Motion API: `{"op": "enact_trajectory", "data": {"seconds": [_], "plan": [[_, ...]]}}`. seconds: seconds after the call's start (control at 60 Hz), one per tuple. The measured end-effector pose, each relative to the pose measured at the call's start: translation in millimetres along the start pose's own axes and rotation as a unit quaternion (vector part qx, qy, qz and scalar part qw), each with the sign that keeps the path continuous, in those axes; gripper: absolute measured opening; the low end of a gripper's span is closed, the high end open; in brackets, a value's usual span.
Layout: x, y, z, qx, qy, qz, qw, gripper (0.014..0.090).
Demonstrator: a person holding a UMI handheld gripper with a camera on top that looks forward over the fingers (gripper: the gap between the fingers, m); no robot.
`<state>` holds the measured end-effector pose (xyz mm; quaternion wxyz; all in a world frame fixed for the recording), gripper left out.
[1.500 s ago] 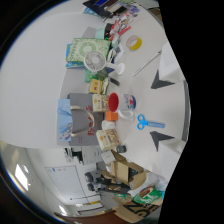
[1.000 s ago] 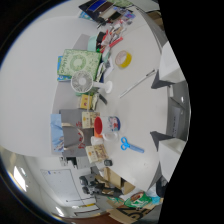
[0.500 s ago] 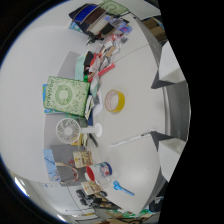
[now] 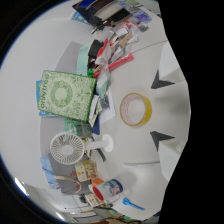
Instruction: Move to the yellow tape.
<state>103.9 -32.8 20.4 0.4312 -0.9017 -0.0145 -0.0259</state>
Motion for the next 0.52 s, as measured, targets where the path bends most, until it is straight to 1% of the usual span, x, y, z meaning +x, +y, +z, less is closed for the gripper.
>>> {"op": "enact_trajectory", "data": {"seconds": [0.2, 0.517], "plan": [[2.6, -13.4, 23.2, -0.003, -0.008, 0.000, 1.000, 0.0840], [-1.2, -14.4, 30.1, -0.007, -0.016, 0.003, 1.000, 0.0842]]}}
